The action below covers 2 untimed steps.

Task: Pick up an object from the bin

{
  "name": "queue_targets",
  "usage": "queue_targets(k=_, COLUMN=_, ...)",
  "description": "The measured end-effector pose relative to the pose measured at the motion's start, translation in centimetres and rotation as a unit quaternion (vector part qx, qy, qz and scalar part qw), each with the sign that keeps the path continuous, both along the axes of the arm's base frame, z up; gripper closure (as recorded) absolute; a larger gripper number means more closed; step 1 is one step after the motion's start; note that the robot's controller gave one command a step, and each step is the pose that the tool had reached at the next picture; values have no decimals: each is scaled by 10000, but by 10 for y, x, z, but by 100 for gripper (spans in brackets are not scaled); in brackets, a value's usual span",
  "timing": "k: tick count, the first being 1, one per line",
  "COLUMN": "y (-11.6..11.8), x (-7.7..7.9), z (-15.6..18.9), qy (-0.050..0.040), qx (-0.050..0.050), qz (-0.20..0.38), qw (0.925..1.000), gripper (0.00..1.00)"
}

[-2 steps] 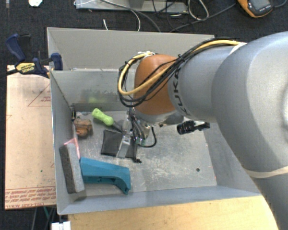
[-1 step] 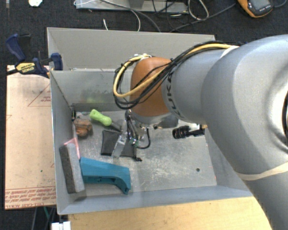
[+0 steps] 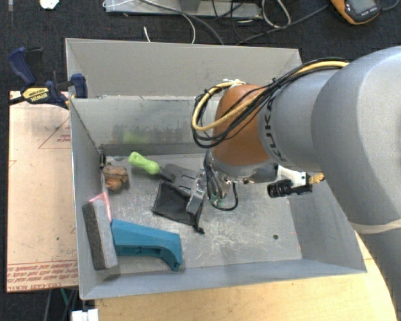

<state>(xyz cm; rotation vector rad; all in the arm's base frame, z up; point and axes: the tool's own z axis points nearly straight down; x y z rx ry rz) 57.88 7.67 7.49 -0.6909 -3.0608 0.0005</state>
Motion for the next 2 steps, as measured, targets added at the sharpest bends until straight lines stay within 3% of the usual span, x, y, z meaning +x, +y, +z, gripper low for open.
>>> queue_targets(k=1, y=0, x=0, z=0, qy=0, qx=1, qz=-1, qw=10000, gripper=100)
queue_targets(k=2, y=-1, x=-1, z=56, qy=27, qx=1, qz=-47, qw=10000, gripper=100)
